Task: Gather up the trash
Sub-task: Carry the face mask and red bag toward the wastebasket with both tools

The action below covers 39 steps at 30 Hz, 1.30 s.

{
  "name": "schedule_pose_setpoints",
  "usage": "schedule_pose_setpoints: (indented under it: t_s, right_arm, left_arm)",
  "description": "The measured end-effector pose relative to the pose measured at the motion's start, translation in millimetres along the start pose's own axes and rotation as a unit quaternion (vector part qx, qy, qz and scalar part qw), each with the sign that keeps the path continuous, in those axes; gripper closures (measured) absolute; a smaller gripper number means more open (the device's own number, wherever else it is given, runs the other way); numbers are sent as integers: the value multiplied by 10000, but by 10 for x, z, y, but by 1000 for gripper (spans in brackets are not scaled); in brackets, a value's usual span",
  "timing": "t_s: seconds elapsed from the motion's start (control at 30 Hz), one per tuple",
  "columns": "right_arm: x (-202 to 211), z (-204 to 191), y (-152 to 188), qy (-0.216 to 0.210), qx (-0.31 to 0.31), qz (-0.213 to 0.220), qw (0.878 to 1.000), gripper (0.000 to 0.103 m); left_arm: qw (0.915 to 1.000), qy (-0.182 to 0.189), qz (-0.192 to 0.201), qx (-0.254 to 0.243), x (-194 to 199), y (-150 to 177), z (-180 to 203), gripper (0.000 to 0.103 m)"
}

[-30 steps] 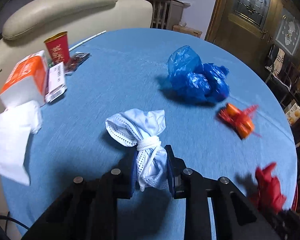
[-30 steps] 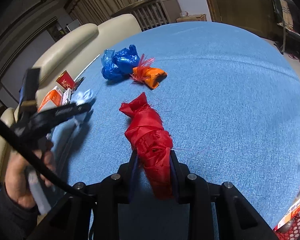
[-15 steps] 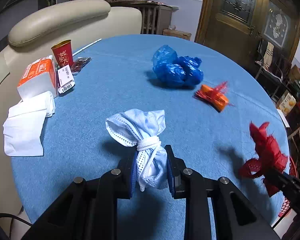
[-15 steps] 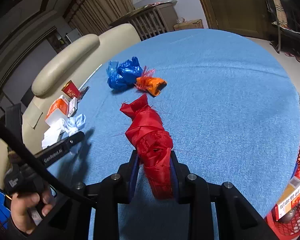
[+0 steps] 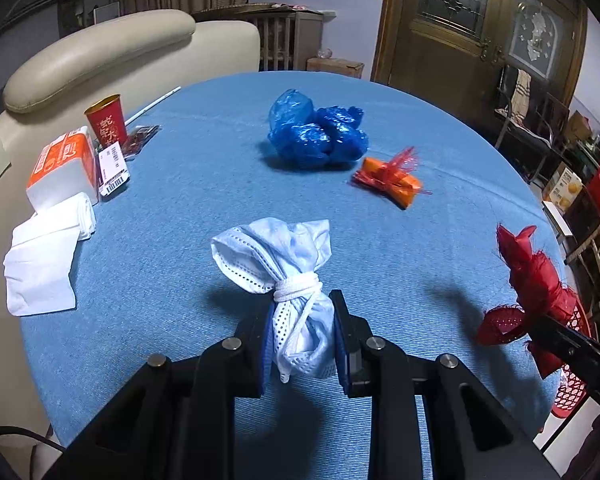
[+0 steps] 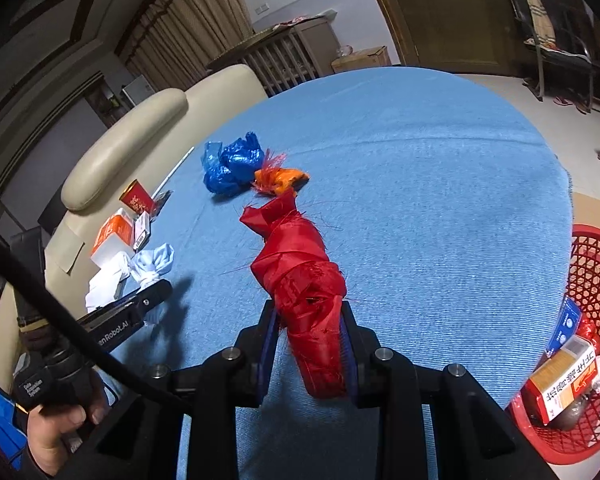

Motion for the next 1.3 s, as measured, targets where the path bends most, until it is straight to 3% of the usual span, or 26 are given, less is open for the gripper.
schedule_pose_setpoints:
  t_s: [0.93, 1.3]
  right_arm:
    - [208, 417, -88, 260, -473, 326, 9980, 73]
    - [463, 762, -147, 428, -799, 573, 9942, 73]
  left_arm:
    - [9991, 90, 16, -407, 8, -37, 329, 76]
    - [9978, 187, 26, -631, 8, -55, 529, 76]
Point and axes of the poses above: each gripper's, at about its wrist camera, not at the fingertips, and x roughly against the way its jaws point, z to its right, y to its underside, the point moved 6 cm from there along -x, roughly the way its jaws point, and after that the axes turned 5 degrees about -x, right-handed, at the moved point
